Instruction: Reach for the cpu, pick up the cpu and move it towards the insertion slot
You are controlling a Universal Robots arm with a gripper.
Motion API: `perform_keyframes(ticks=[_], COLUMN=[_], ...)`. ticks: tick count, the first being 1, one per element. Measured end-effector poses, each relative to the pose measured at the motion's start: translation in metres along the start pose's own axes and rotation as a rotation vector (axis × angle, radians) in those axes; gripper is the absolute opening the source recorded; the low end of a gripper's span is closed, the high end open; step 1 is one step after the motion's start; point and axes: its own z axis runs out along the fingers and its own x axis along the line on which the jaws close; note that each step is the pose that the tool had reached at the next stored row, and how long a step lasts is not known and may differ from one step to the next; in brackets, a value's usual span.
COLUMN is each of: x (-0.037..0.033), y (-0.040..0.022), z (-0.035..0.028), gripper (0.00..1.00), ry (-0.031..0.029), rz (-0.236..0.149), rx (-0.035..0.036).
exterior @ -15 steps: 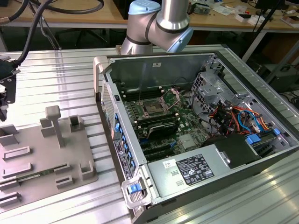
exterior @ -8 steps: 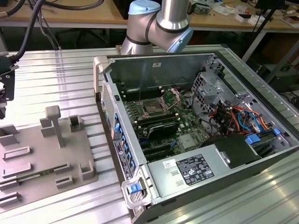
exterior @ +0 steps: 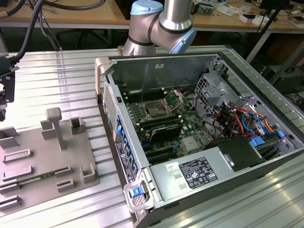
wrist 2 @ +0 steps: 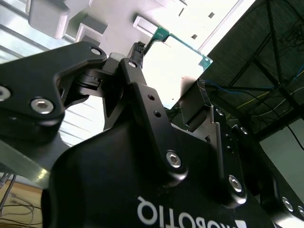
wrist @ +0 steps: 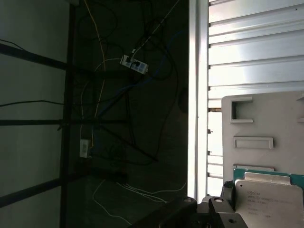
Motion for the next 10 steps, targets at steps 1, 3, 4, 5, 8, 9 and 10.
perform_keyframes(ticks=[1, 3, 4, 5, 8, 9, 10], x=[0.0, -0.0002, -0.0003, -0.0003, -0.0004, -0.0004, -0.0004], y=[0.0, 0.0, 0.0, 0.0001, 0.0003, 0.0004, 0.0005], z=[0.0, -0.0004, -0.0005, -0.002, -0.0116, -0.0157, -0.0178], gripper=[0.55, 0.55, 0.55, 0.55, 0.55, 0.55, 0.55], ry=[0.0, 0.0003, 0.0002, 0.0003, 0.0003, 0.0007, 0.0007], rz=[0.0, 0.0, 0.0, 0.0, 0.0, 0.0, 0.0], rx=[0.0, 0.0001, 0.0, 0.0001, 0.0, 0.0, 0.0])
